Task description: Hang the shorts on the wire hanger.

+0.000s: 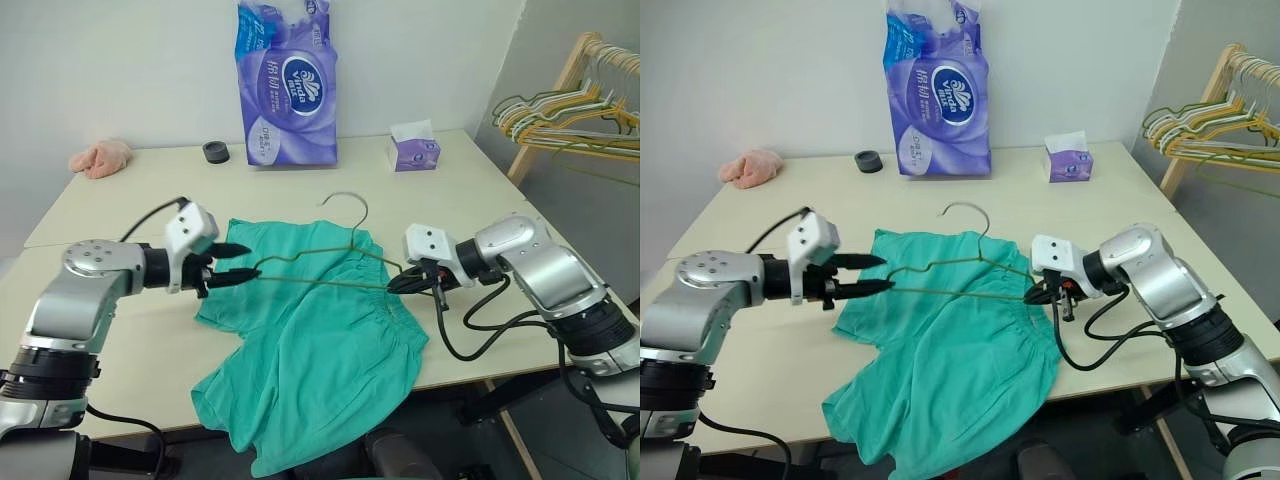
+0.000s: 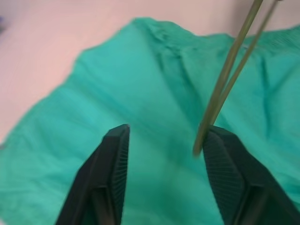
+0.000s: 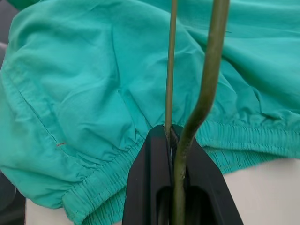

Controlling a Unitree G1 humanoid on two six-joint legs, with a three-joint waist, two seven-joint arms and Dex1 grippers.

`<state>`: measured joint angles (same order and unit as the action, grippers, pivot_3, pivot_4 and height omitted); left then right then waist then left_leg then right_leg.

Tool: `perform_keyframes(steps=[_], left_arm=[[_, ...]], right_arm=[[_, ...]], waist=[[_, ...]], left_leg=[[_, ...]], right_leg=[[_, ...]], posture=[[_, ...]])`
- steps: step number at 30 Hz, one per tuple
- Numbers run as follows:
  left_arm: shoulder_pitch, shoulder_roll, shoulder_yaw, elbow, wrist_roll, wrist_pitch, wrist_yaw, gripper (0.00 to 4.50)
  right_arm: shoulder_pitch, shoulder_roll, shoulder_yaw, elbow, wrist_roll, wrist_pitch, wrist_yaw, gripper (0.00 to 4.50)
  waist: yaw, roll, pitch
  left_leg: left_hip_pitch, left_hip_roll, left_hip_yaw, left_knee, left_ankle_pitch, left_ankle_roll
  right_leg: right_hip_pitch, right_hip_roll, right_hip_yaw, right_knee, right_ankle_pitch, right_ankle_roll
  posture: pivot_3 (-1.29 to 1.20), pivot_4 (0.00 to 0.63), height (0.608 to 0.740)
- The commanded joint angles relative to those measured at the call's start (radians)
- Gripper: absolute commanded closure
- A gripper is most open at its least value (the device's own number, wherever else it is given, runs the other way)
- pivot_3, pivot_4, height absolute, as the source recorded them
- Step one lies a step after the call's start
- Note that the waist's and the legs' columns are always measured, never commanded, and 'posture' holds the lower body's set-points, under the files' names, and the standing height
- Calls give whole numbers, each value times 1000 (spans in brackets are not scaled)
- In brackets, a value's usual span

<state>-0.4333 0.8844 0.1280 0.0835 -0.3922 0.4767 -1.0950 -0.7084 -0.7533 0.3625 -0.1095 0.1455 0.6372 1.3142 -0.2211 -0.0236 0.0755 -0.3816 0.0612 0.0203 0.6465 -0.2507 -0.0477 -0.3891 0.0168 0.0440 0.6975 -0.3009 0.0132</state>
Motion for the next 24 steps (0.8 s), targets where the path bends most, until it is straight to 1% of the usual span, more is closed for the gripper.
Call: perform_keyframes(steps=[1, 4, 5, 7, 8, 11, 12, 16, 24], left_arm=[[-13, 6, 91, 27, -32, 6, 36, 2011], [88, 51, 145, 53, -46, 12, -15, 2011], [119, 58, 161, 43, -67, 36, -28, 1837], [166, 62, 181, 6, -114, 89, -49, 1451], [181, 64, 183, -15, -127, 102, -58, 1182], [199, 59, 168, -54, -109, 58, -56, 252], [201, 62, 162, -58, -109, 56, -65, 21], [210, 70, 155, -70, -118, 57, -102, 21], [215, 73, 179, -51, -136, 89, -100, 21]], right_arm=[[23, -16, -49, -49, 42, 52, -13, 4500], [94, -52, -115, -42, 101, 181, -37, 4500], [118, -70, -134, -30, 111, 209, -44, 4500], [166, -108, -171, 5, 126, 251, -58, 4500], [182, -122, -185, 18, 134, 267, -66, 4500], [208, -155, -214, 71, 144, 296, -86, 4500], [211, -162, -224, 91, 150, 310, -91, 4500], [223, -182, -255, 152, 178, 349, -102, 4500], [294, -248, -294, 176, 236, 394, -75, 4500]], waist=[[0, 0, 0], [-3, 0, 0], [-3, 0, 0], [-2, 0, 0], [0, 0, 0], [3, -1, -1], [3, -1, -1], [-4, -1, -1], [-30, -1, -1]], left_leg=[[0, 0, 0, 0, 0, 0], [0, 0, 0, 0, 0, 0], [0, 0, 0, 0, 0, 0], [0, 1, 0, 0, 0, 0], [0, 1, 0, 0, 0, 0], [-1, 0, 0, 0, 0, 0], [-1, 0, 0, 0, 0, 0], [2, -1, 2, 0, 1, 1], [1, 0, 2, -1, 1, 1]], right_leg=[[0, 0, 0, 0, 0, 0], [0, 0, 0, 0, 0, 0], [0, 0, 0, 0, 0, 0], [0, -1, 0, 0, 0, 0], [0, -2, 0, 0, 0, 0], [0, -3, 0, 0, 0, 0], [0, -3, 0, 0, 0, 0], [1, -1, 1, 0, 0, 0], [0, 0, 1, 0, -1, -2]], posture=[[-213, 25, 740], [-214, 25, 740], [-217, 26, 740], [-220, 26, 740], [-222, 27, 740], [-228, 27, 740], [-228, 27, 740], [-244, 27, 740], [-245, 25, 740]])
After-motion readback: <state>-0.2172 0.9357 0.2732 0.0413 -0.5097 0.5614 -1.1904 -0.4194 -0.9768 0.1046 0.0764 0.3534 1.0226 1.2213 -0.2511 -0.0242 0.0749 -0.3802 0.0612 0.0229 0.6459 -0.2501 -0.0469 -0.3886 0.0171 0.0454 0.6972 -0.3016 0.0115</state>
